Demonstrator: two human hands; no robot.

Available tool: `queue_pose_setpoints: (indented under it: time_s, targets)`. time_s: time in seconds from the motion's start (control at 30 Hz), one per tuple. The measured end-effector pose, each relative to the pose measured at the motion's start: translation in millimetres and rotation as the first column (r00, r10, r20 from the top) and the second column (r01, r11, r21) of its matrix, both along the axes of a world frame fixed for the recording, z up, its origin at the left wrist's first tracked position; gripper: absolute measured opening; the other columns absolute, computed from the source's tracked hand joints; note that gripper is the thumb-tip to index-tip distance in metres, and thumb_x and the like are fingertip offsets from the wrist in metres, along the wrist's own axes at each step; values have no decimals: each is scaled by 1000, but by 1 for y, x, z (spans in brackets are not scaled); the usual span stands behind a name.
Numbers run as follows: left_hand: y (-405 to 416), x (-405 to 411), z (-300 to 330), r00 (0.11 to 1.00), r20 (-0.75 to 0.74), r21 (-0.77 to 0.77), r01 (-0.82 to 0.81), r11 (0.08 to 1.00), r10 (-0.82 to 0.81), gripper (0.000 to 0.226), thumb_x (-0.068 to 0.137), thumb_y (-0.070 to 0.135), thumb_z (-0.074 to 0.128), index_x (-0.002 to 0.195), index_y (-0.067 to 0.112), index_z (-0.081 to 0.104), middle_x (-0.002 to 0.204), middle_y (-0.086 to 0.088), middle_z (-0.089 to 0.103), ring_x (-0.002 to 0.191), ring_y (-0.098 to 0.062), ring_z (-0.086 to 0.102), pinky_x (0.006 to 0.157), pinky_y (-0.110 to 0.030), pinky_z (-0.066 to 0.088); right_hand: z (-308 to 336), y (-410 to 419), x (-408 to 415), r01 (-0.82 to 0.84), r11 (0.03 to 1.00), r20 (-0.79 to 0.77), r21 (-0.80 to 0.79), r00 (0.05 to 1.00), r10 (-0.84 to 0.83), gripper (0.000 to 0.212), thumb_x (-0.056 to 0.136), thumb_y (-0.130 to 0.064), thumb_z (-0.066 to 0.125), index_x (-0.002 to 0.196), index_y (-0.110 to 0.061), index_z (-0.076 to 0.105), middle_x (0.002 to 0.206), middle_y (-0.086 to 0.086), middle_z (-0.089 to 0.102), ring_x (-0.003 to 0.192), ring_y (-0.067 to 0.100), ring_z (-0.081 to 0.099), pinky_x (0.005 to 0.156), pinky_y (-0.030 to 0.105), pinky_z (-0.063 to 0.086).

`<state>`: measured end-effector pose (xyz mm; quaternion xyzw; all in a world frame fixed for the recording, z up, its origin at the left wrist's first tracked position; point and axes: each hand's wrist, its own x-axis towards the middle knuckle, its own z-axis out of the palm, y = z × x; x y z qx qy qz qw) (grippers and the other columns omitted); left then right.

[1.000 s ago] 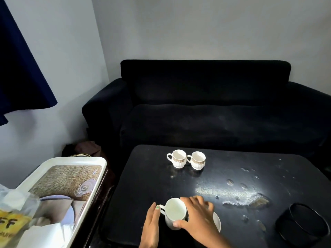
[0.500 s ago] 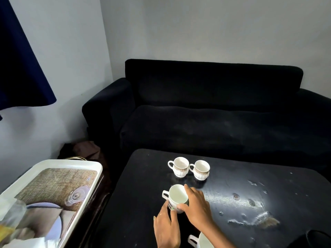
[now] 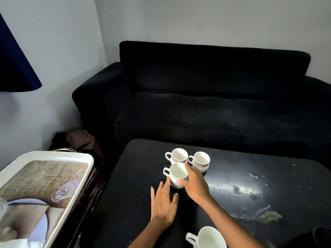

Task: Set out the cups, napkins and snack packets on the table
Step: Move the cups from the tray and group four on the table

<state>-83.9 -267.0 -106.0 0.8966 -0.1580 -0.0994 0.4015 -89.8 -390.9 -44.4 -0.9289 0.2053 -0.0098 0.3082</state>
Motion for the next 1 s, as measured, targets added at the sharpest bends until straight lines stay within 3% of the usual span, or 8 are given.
queue_pose_setpoints:
  time_s: [0.33,0.47,0.63,0.77,0.93,1.0]
  targets:
    - [-4,11,-1,1000,-19,-19,15,1000,-16,67,97,25,41,152,22,2,159,3,17,147,-10,1,117,-31,-14,-3,-5,7,1,1000,2,2,1000,-1,69,86,-33,60,145,-25,26,146,-6,36,136,17,30,103,50,37]
    - [2,1,-3,1000,-17,-17,4,1000,-4,65,98,27,40,152,22,3,159,4,14,147,-8,-1,118,-30,-12,-9,-8,-14,52,991,73,124,995,-61,79,81,-43,64,145,-27,22,149,-7,33,135,19,35,105,44,36]
    - [18,-23,-11,1000,20,30,11,1000,-11,65,98,31,38,152,23,3,159,8,12,146,-4,-6,115,-24,-14,-25,-23,-69,160,919,0,361,985,-171,50,88,-42,59,131,-19,47,137,0,50,124,14,47,101,28,36]
    - [29,-44,-17,998,52,114,39,993,-45,64,99,33,35,152,22,0,160,11,5,144,-4,-12,115,-26,-15,-28,-32,-126,223,785,0,577,962,-274,33,87,-38,60,112,-18,61,125,-1,60,119,11,52,97,23,34]
    - [38,-68,-11,997,37,136,63,989,-69,63,100,33,34,152,18,2,160,7,7,146,-10,-10,117,-30,-12,-19,-24,-183,192,732,-95,654,980,-173,68,71,-56,63,130,-27,48,133,-8,49,127,9,42,109,29,28]
    - [42,-76,-7,996,24,164,78,983,-83,64,100,34,35,152,16,2,161,5,7,147,-13,-8,118,-32,-10,-15,-15,-196,173,725,-107,667,985,-137,80,66,-55,68,136,-26,40,138,-9,44,130,9,39,112,32,27]
